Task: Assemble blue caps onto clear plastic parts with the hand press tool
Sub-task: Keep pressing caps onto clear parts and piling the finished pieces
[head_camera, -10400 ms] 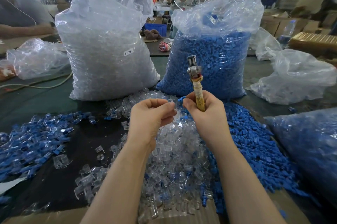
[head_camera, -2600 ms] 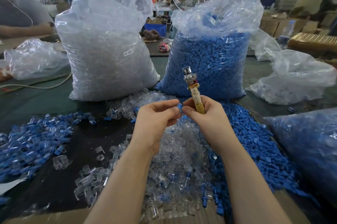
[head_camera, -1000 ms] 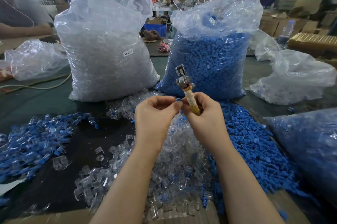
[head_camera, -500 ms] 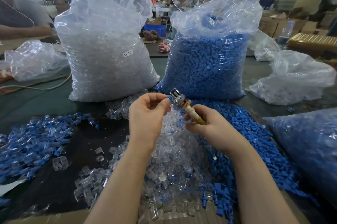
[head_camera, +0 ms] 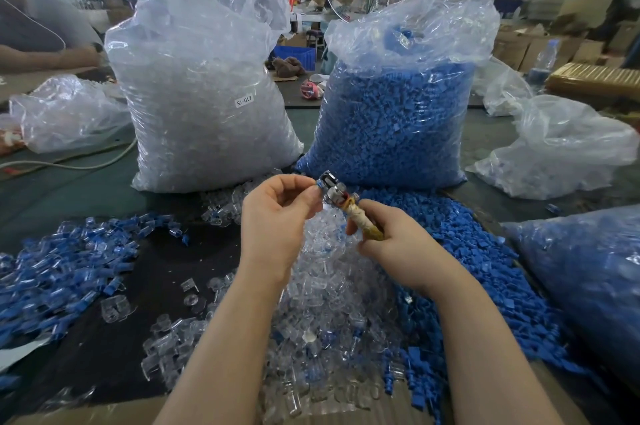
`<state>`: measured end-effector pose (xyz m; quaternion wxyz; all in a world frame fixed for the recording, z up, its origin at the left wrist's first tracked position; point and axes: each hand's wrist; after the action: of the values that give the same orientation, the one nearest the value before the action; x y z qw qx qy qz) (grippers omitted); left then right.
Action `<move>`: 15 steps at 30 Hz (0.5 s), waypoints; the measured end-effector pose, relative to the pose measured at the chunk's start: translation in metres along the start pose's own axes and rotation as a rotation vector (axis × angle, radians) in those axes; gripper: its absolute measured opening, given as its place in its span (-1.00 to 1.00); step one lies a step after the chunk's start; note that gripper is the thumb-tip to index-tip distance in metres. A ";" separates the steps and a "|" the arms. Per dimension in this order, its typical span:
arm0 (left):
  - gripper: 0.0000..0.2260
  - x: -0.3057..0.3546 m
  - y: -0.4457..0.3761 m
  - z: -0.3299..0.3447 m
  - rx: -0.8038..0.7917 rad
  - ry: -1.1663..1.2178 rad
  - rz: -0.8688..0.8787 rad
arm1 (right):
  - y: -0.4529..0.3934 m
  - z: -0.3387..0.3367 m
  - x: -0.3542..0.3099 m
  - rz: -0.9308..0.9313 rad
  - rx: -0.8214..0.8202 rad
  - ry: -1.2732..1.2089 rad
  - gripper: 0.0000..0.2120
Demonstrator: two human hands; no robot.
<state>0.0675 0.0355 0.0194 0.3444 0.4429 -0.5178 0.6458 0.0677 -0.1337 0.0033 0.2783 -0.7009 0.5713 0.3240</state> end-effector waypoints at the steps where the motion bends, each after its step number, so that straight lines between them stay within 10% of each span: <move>1: -0.89 0.000 0.000 0.001 0.001 0.003 -0.004 | 0.000 0.000 0.000 -0.002 0.013 0.012 -0.80; 10: -0.95 -0.004 -0.003 -0.003 -0.009 0.099 -0.157 | -0.001 0.001 -0.001 0.012 0.039 0.068 -0.87; 15: -0.93 -0.007 -0.020 -0.033 0.331 0.422 -0.387 | -0.006 -0.001 0.005 0.166 0.177 0.171 -0.96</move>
<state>0.0812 0.0728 0.0181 0.4839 0.4396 -0.2294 0.7211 0.0744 -0.1360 -0.0001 0.2616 -0.6489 0.6752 0.2335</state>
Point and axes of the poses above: each hand's wrist, its own y-axis away from the middle knuckle, its own z-axis out of the palm, x = y × z, and after that the axes turned 7 degrees about z, right-handed
